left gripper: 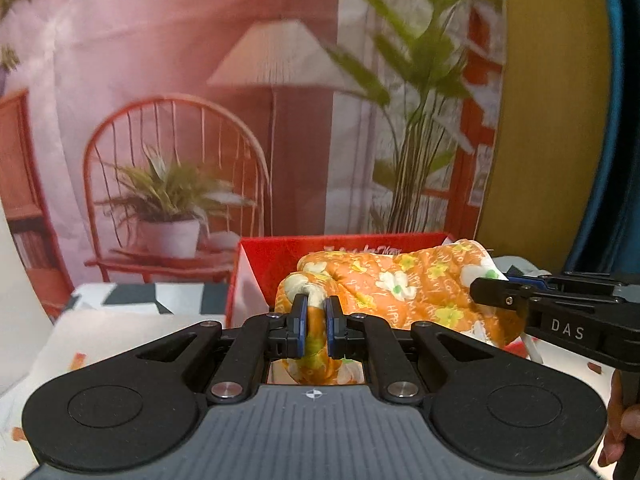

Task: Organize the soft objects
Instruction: 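Lift the orange cloth into the red box while both grippers open to release, then move both grippers back to the pile toward the blue bag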

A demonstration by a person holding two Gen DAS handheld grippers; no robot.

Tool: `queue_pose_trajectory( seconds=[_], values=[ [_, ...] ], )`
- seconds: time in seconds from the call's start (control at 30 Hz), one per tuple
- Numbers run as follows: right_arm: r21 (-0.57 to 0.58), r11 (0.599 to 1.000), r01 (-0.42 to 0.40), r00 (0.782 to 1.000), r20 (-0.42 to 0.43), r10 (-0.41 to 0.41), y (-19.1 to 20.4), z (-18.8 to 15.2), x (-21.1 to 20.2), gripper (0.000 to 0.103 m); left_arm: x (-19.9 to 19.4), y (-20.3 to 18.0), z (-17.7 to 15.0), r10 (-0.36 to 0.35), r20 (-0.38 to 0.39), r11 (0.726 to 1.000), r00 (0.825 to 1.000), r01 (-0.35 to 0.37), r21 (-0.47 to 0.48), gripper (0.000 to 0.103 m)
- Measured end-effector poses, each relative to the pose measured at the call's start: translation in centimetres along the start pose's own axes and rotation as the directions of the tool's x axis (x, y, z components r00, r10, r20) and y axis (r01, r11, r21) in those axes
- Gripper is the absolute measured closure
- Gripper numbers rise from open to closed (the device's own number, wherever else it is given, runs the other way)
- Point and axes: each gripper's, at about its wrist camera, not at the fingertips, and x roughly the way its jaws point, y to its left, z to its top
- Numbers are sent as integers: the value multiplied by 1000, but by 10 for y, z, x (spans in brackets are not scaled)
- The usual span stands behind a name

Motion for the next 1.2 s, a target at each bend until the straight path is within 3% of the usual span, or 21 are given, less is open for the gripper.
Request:
queue_pose_trajectory(
  seconds=[0.3, 0.47, 0.5, 0.63, 0.83, 1.07, 1.2],
  values=[
    [-2, 999, 34, 996, -85, -34, -26, -7, 57, 93, 55, -5, 1, 50, -87, 999, 995, -49, 18, 92],
    [-2, 999, 49, 993, -103, -49, -33, -15, 65, 79, 67, -1, -4, 30, -119, 1000, 992, -30, 6, 87],
    [-3, 998, 56, 993, -100, -56, -34, -17, 64, 77, 67, -1, -5, 35, -122, 999, 992, -35, 3, 84],
    [27, 998, 60, 994, -94, -57, -41, -22, 53, 72, 57, -1, -7, 17, -111, 1000, 994, -18, -13, 58],
    [61, 998, 34, 997, -67, -30, -37, -31, 20, 71, 23, -7, -15, -46, -113, 999, 992, 47, 1, 58],
    [47, 999, 15, 999, -34, -13, -11, -52, -23, 67, -8, -9, -44, -109, -171, 993, 979, 99, -67, 58],
    [64, 998, 26, 998, -61, -22, 0, -72, -36, 65, -18, -10, -64, -129, -185, 988, 974, 111, -105, 58]
  ],
)
